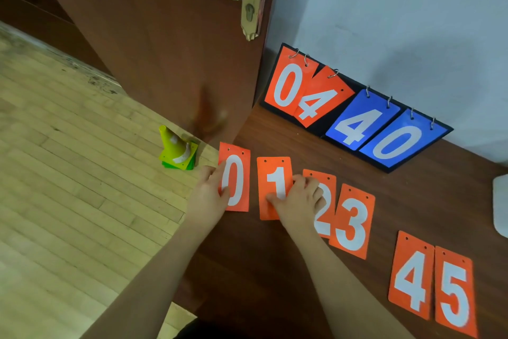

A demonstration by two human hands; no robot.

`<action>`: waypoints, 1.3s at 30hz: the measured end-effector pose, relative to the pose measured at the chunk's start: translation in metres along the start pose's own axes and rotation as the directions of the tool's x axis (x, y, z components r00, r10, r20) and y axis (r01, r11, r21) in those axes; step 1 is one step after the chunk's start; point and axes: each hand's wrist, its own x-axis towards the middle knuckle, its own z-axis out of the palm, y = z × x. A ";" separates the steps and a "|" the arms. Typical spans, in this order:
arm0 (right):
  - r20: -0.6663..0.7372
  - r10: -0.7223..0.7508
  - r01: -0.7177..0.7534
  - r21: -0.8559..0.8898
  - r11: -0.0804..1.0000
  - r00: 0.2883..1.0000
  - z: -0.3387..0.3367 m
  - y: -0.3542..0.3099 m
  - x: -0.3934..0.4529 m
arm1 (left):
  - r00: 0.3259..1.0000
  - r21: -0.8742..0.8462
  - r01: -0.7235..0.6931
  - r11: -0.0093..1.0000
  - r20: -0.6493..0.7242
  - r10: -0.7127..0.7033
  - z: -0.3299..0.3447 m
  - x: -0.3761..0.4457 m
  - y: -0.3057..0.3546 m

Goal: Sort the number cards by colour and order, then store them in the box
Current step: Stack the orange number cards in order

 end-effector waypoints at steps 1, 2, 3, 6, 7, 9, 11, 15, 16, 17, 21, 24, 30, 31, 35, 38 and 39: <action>0.011 -0.011 0.011 0.004 1.000 1.000 0.000 0.001 0.000 | 1.000 0.021 0.009 1.000 0.019 -0.009 0.002 -0.003 0.000; 0.021 -0.014 0.014 0.021 1.000 1.000 0.000 0.001 0.001 | 0.999 0.033 0.015 0.999 0.034 -0.016 0.003 -0.005 0.000; 0.029 -0.019 0.018 0.043 0.999 0.999 0.001 0.000 0.001 | 0.999 0.036 0.020 0.999 0.043 -0.021 0.004 -0.007 0.000; 0.023 -0.068 0.066 0.058 0.996 0.997 0.004 -0.003 0.001 | 0.998 0.019 0.026 0.999 0.055 -0.027 0.007 -0.012 0.000; 0.014 -0.071 0.070 0.065 0.995 0.997 0.005 -0.003 0.000 | 0.998 0.013 0.028 1.000 0.058 -0.029 0.008 -0.013 0.000; 0.009 -0.065 0.064 0.074 0.995 0.998 0.005 -0.001 -0.001 | 0.998 -0.007 0.020 1.000 0.056 -0.020 0.010 -0.013 0.002; 0.007 -0.101 0.101 0.041 0.994 0.995 0.007 0.005 -0.003 | 0.999 -0.035 0.014 0.999 0.047 -0.012 0.011 -0.012 0.005; 0.002 -0.134 0.134 0.025 0.991 0.991 0.009 0.010 -0.006 | 1.000 -0.057 0.017 0.998 -0.006 -0.018 0.008 -0.009 0.006; 0.007 -0.113 0.113 0.040 0.993 0.994 0.009 0.007 -0.006 | 0.999 -0.044 0.021 0.999 -0.030 -0.022 0.007 -0.008 0.005; 0.012 -0.087 0.086 0.058 0.995 0.996 0.009 0.003 -0.005 | 0.998 -0.025 0.024 0.999 -0.052 -0.025 0.006 -0.008 0.003; 0.072 0.001 -0.010 0.119 0.993 0.997 0.005 -0.012 0.001 | 0.997 -0.006 0.061 0.998 -0.047 -0.061 0.006 -0.009 -0.003; 0.075 0.010 -0.020 0.136 0.991 0.997 0.008 -0.016 0.001 | 0.999 0.002 0.041 0.999 -0.031 -0.041 0.009 -0.010 -0.003; -0.017 0.067 -0.063 0.158 0.985 0.998 0.011 -0.004 -0.005 | 0.997 -0.031 0.042 0.999 -0.068 -0.044 0.014 -0.017 0.000; -0.037 0.069 -0.062 0.168 0.984 0.997 0.012 -0.002 -0.006 | 0.996 -0.028 0.052 0.998 -0.073 -0.054 0.015 -0.018 -0.001; -0.071 0.115 -0.098 0.210 0.973 0.991 0.017 -0.006 -0.005 | 0.995 -0.025 0.076 0.997 -0.066 -0.078 0.019 -0.021 -0.005; -0.063 0.156 -0.135 0.258 0.957 0.986 0.018 -0.013 -0.001 | 0.996 -0.059 0.064 0.996 -0.061 -0.068 0.019 -0.021 -0.005; -0.086 0.149 -0.119 0.286 0.951 0.985 0.018 -0.013 0.000 | 0.996 -0.066 0.060 0.996 -0.063 -0.064 0.018 -0.021 -0.005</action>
